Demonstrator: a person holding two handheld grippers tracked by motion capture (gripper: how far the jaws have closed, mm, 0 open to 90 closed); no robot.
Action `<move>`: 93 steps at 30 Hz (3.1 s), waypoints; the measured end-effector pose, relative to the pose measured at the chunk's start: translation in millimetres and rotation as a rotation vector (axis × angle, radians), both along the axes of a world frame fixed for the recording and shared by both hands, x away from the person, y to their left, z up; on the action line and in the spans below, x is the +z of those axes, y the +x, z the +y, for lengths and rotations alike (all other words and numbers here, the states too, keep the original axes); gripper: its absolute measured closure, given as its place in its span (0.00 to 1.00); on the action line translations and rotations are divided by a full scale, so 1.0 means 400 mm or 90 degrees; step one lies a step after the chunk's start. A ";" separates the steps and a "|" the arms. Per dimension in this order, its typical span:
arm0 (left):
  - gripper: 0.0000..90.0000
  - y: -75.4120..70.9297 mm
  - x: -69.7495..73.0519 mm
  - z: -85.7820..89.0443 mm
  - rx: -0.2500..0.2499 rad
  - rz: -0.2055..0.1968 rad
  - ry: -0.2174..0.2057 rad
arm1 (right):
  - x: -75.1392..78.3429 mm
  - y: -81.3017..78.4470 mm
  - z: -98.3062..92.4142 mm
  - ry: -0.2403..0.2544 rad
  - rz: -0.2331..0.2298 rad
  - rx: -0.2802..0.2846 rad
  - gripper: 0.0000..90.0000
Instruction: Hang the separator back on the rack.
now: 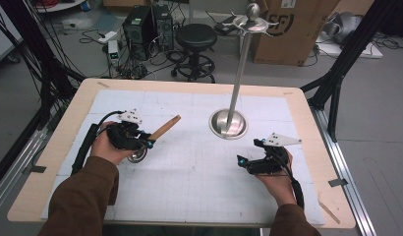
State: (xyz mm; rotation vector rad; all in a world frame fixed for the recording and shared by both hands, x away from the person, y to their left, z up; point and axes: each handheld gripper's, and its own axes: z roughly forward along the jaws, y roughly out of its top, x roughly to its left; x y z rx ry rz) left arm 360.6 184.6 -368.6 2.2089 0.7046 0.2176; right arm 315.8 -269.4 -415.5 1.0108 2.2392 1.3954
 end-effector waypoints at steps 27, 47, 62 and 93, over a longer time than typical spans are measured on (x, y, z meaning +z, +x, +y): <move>0.77 0.007 0.115 -0.028 -0.019 -0.065 -0.136 | 0.002 -0.001 -0.001 0.004 -0.001 0.001 0.04; 0.77 0.033 0.181 -0.047 -0.039 -0.100 -0.199 | 0.004 -0.002 -0.003 0.007 -0.004 0.000 0.04; 0.77 0.091 0.248 -0.059 -0.064 -0.138 -0.246 | 0.004 -0.004 -0.003 0.004 -0.003 -0.002 0.04; 0.77 0.192 0.381 -0.171 -0.090 -0.143 -0.251 | 0.004 -0.003 -0.008 0.010 -0.004 -0.004 0.04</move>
